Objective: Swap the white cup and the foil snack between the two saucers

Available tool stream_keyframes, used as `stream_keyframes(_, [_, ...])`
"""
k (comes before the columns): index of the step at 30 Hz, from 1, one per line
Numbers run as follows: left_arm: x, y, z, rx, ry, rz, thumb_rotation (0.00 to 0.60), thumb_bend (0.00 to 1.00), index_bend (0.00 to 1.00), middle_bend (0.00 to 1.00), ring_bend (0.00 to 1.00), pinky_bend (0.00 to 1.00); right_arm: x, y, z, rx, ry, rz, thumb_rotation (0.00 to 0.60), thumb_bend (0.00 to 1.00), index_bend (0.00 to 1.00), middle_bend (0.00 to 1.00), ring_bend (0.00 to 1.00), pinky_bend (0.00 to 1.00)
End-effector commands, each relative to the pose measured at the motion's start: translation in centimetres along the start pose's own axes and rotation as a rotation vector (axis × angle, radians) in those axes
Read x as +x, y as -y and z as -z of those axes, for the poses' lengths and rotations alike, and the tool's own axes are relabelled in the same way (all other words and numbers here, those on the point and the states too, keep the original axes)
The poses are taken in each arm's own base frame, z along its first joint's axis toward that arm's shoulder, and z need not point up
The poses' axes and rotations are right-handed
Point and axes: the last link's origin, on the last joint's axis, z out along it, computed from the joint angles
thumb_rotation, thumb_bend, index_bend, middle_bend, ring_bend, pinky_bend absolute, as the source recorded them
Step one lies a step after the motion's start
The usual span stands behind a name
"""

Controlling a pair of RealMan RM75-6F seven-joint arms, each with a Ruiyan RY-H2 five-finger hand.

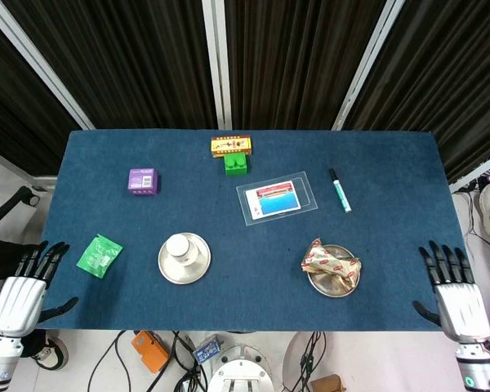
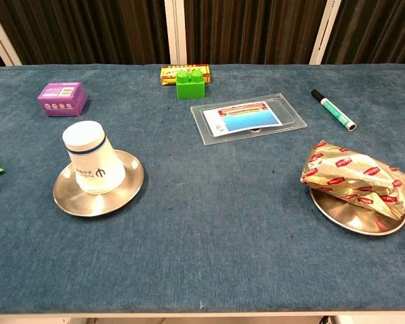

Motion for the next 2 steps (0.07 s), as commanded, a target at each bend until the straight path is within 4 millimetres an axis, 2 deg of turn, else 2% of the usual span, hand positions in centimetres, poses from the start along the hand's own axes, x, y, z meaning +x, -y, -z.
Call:
stream_keyframes(1, [-0.33,-0.13,0.71,-0.008,-0.038,0.002,0.6,0.08,0.07,0.09,0.03,0.11,0.32,-1.17,0.84,-0.03,-0.01,-0.008,0.6,0.23,0.0,0.0,0.0,0.0])
stream_keyframes(2, [-0.27,-0.1,0.67,-0.009,-0.039,0.017,0.6,0.08,0.07,0.09,0.03,0.11,0.38,-1.19,0.8,-0.028,-0.012,-0.009,0.6,0.23,0.0,0.0,0.0,0.0])
